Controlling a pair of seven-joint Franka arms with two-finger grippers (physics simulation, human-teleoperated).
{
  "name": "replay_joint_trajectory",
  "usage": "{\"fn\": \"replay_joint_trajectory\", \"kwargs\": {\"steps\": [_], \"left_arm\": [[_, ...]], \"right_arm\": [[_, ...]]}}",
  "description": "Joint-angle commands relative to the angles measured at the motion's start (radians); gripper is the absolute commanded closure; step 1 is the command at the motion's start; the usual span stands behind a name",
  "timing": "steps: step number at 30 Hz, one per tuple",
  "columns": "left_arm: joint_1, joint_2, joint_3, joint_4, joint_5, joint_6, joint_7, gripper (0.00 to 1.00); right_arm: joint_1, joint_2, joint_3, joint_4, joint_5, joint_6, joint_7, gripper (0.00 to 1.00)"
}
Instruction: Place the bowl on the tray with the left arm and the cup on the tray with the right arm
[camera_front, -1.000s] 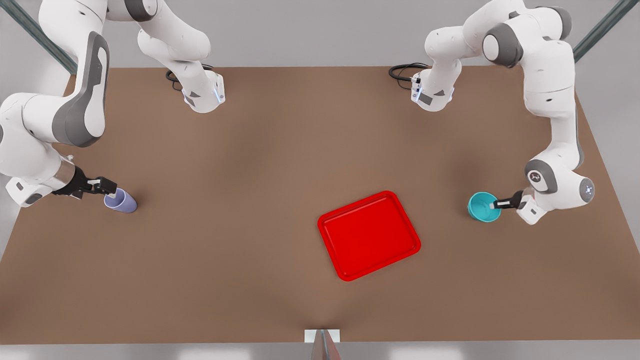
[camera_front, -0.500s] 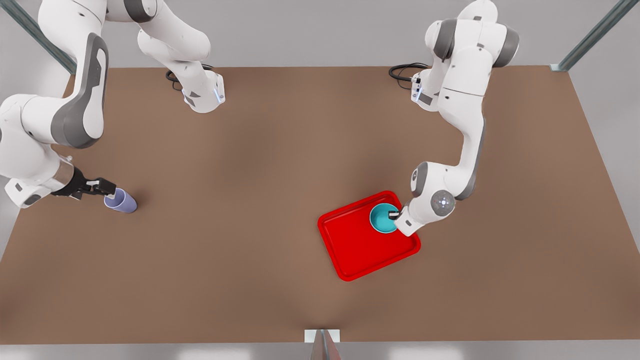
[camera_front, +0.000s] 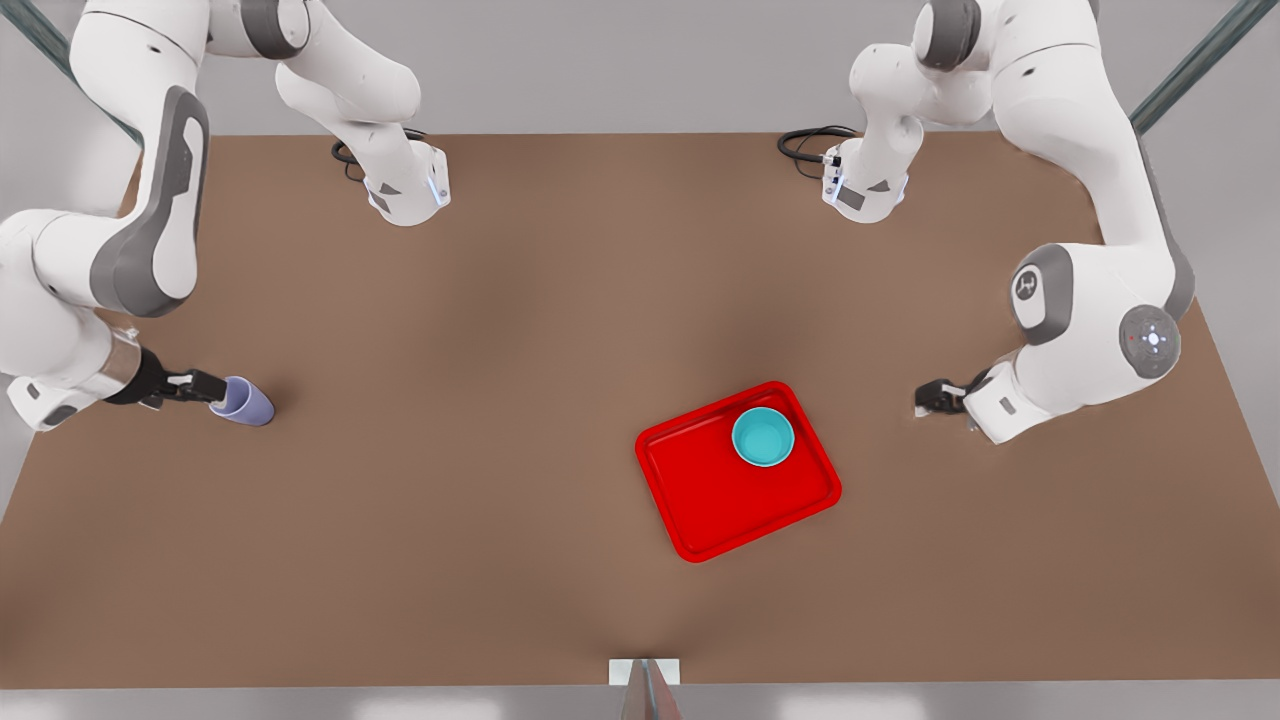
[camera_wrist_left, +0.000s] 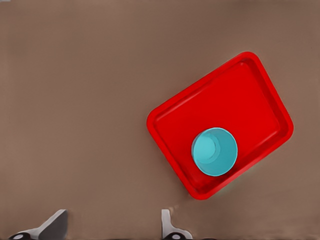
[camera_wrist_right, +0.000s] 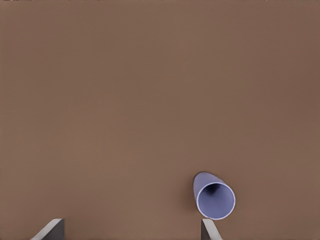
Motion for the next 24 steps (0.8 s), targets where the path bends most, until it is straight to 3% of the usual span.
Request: {"fn": "replay_joint_trajectory", "kwargs": {"steps": [1,3,8,24], "left_arm": [[-0.002,-0.014,-0.007,0.000,0.207,-0.015,0.002,0.00],[-0.002,-0.043,-0.054,0.000,0.287,-0.113,-0.010,0.00],[-0.004,-0.026,-0.057,0.017,0.269,-0.113,-0.012,0.00],[-0.014,-0.025,-0.054,0.028,0.272,-0.147,-0.062,0.00]], "right_arm": [[0.001,0.000,0.003,0.000,-0.007,-0.001,0.004,0.00],[-0.002,-0.001,0.003,-0.032,-0.007,0.004,-0.002,0.00],[-0.022,-0.097,-0.007,-0.239,-0.010,0.096,-0.007,0.00],[-0.044,-0.052,-0.031,-0.311,-0.021,0.174,-0.001,0.00]]}}
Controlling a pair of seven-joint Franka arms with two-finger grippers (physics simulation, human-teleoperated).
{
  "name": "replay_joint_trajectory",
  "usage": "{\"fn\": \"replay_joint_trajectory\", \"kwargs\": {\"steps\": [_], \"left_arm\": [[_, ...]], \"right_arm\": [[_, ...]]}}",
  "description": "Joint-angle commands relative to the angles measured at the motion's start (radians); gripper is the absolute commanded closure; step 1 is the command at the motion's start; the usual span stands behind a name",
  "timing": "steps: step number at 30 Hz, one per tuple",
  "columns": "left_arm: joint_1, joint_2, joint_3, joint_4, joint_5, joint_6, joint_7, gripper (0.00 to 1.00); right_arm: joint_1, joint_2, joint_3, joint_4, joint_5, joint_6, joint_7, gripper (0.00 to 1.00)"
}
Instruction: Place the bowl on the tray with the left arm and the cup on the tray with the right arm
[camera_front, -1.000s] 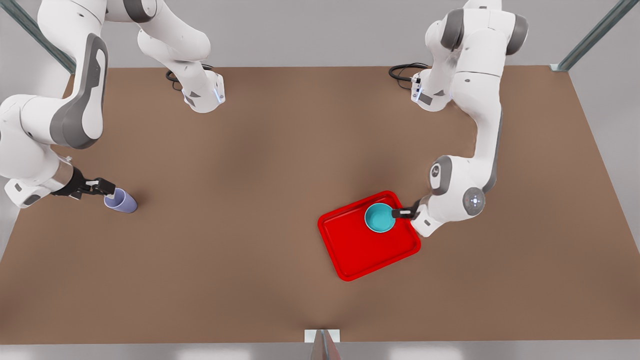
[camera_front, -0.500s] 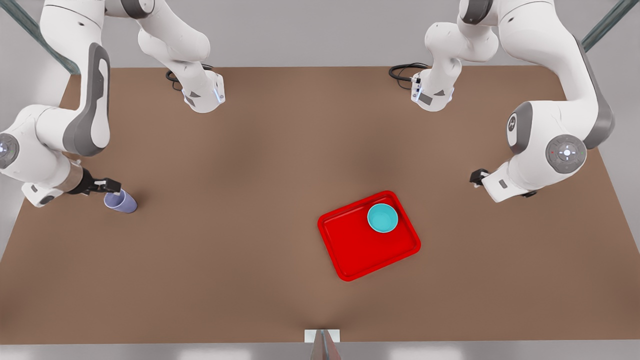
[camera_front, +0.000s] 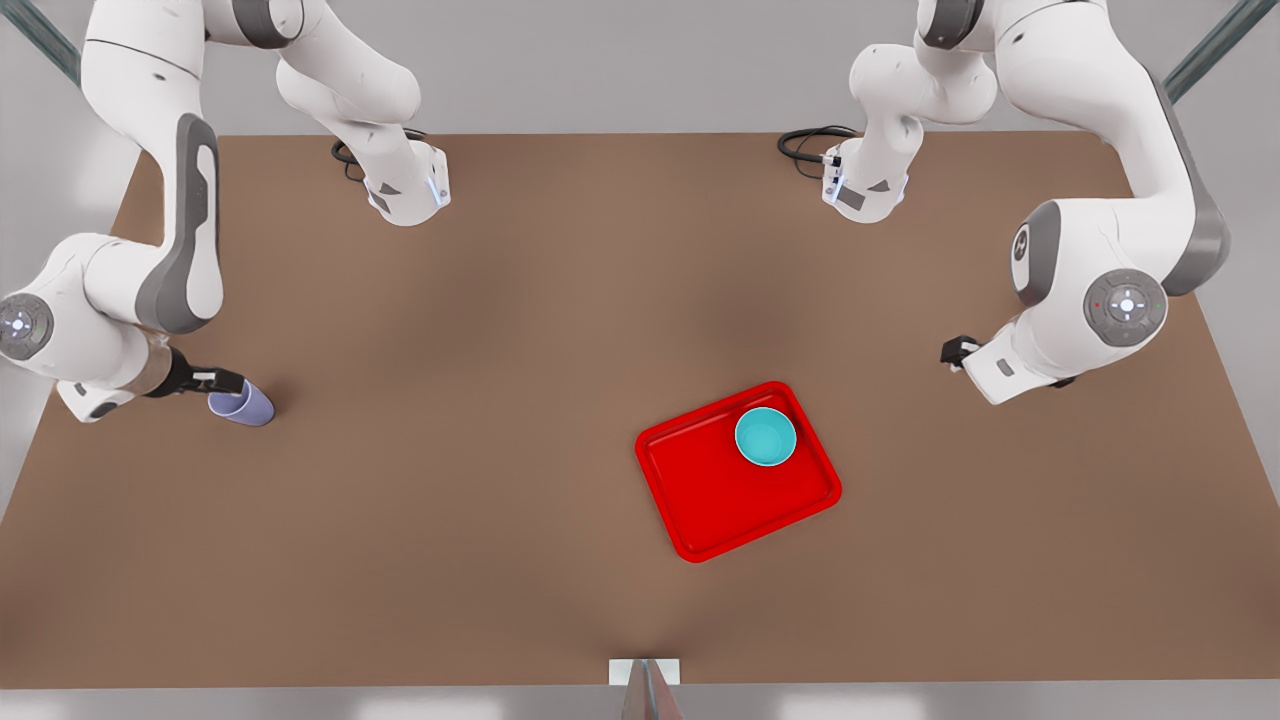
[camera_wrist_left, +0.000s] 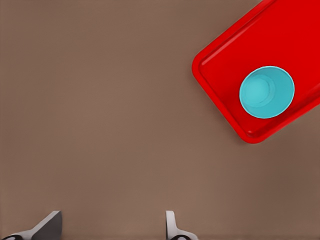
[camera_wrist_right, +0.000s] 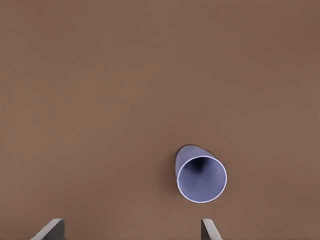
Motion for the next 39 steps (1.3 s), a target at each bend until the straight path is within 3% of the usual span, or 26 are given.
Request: {"fn": "replay_joint_trajectory", "kwargs": {"steps": [1,19,39], "left_arm": [[0.001,0.000,0.000,0.000,0.001,0.000,0.000,0.00],[-0.001,-0.003,-0.001,0.000,-0.002,-0.002,-0.002,0.00],[0.001,-0.011,-0.001,0.004,-0.006,-0.018,0.000,0.00]], "right_arm": [[0.000,0.004,0.000,-0.003,0.000,0.004,-0.001,0.00],[-0.096,0.044,0.001,-0.061,0.005,0.080,-0.048,0.00],[-0.250,0.227,-0.006,-0.028,0.135,0.209,-0.277,0.00]]}}
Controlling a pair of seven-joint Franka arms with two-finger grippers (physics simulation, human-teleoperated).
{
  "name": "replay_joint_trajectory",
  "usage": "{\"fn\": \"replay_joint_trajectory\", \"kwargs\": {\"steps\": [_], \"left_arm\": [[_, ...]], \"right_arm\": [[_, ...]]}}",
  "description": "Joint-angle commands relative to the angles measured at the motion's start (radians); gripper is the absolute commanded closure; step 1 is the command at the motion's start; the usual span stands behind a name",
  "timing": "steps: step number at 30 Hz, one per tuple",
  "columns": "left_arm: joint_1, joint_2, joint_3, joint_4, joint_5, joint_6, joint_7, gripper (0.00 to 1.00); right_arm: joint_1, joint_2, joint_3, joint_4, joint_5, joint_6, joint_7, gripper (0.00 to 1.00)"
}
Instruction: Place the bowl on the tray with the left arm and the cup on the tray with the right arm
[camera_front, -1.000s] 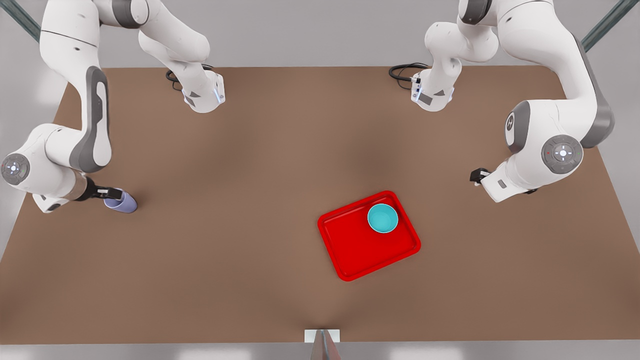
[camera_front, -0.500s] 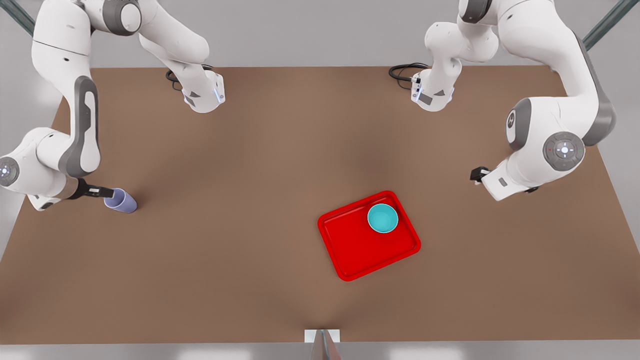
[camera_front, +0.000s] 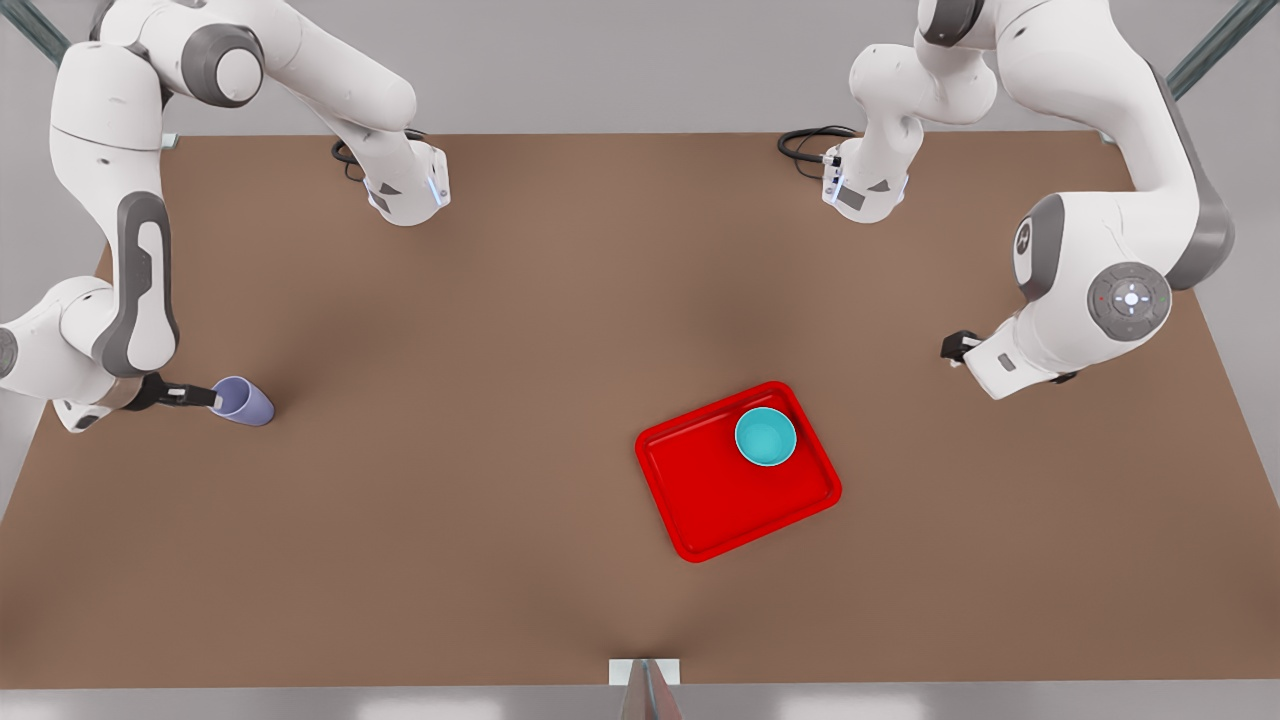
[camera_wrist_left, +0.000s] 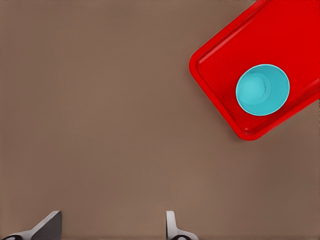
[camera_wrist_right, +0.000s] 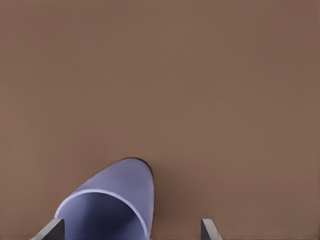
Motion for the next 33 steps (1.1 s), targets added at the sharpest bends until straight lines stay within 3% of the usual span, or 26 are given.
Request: {"fn": "replay_joint_trajectory", "kwargs": {"steps": [1,20,21,22,23,24,25,26,33], "left_arm": [[-0.001,0.000,0.001,0.001,-0.001,0.000,0.000,0.00],[0.000,0.005,0.004,0.010,-0.002,0.000,-0.002,0.00],[0.000,0.003,0.004,0.015,-0.001,-0.002,-0.002,0.00],[0.000,0.003,0.004,0.013,-0.001,-0.002,-0.002,0.00],[0.000,0.000,-0.001,0.036,-0.001,-0.005,-0.003,0.00],[-0.001,0.011,-0.001,0.048,-0.001,-0.003,-0.002,0.00],[0.000,0.011,-0.001,0.050,-0.001,-0.005,-0.002,0.00],[0.000,0.011,-0.002,0.050,-0.002,-0.003,-0.003,0.00],[-0.001,0.008,-0.002,0.053,-0.002,-0.006,-0.003,0.00]], "right_arm": [[0.000,0.000,0.000,-0.002,0.000,-0.002,-0.002,0.00],[0.000,0.018,0.000,-0.091,-0.005,0.072,-0.012,0.00],[-0.002,0.020,0.000,-0.091,-0.005,0.072,-0.012,0.04],[0.000,0.020,0.000,-0.091,-0.005,0.072,-0.012,0.21],[0.000,0.020,0.000,-0.087,-0.005,0.074,-0.012,0.50],[0.000,0.020,0.000,-0.087,-0.005,0.075,-0.012,0.68],[0.000,0.020,0.000,-0.086,-0.003,0.074,-0.012,0.75],[0.000,0.020,0.000,-0.087,-0.003,0.075,-0.011,0.79],[0.000,0.035,0.000,-0.081,-0.003,0.080,-0.012,0.79]]}}
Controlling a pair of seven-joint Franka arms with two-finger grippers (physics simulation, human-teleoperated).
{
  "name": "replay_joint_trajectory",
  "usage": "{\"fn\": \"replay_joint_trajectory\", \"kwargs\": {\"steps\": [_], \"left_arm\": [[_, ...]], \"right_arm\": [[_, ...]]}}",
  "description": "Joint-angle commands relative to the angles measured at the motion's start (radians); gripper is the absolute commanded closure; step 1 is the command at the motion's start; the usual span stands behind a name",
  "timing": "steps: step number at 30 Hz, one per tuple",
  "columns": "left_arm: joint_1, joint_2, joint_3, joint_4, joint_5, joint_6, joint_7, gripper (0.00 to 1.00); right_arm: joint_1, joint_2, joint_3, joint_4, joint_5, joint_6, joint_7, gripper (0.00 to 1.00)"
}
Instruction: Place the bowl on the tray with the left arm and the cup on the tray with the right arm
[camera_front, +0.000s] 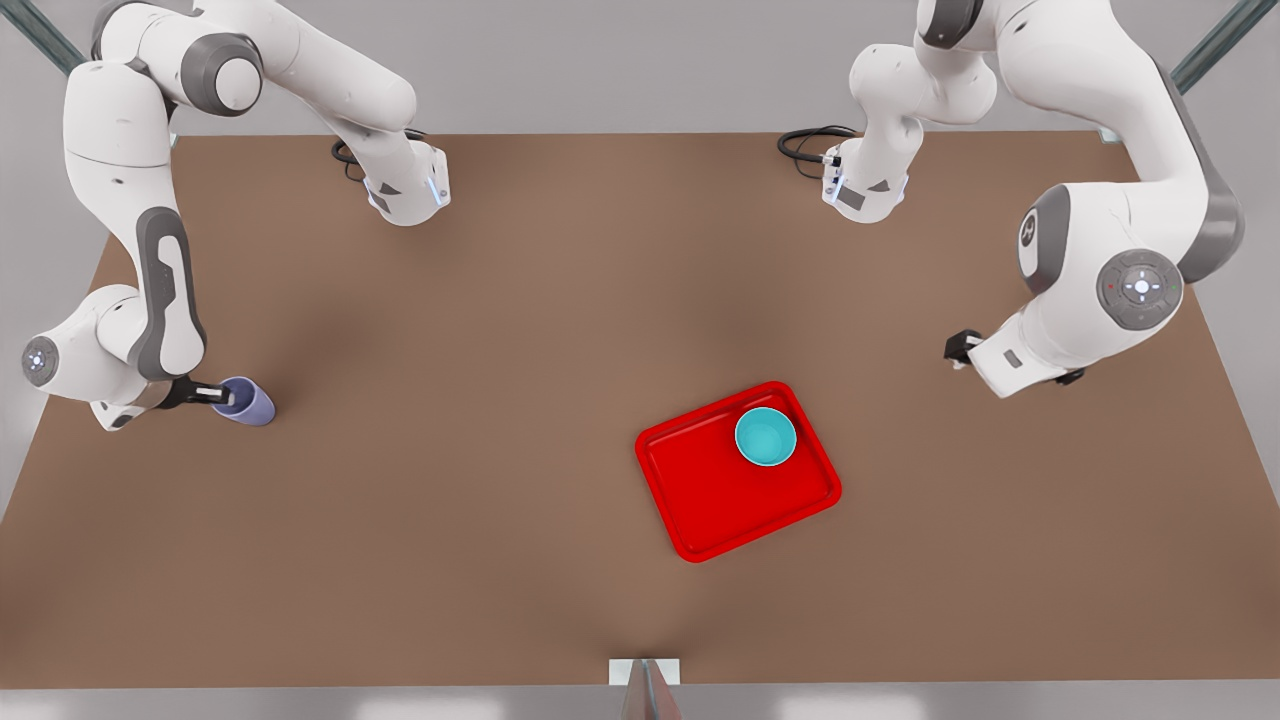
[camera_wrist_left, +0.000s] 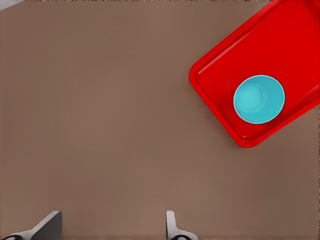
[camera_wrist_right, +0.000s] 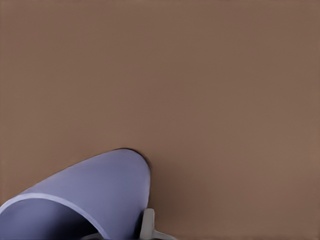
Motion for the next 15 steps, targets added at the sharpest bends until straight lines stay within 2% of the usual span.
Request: {"fn": "replay_joint_trajectory", "kwargs": {"steps": [1,15], "left_arm": [[0.000,0.000,0.000,0.000,0.000,0.001,-0.001,0.00],[0.002,0.005,0.003,-0.001,0.003,0.003,0.001,0.00]], "right_arm": [[0.000,0.000,0.000,0.000,0.000,-0.001,-0.001,0.79],[0.031,-0.038,0.011,0.034,-0.001,-0.018,0.023,0.79]]}}
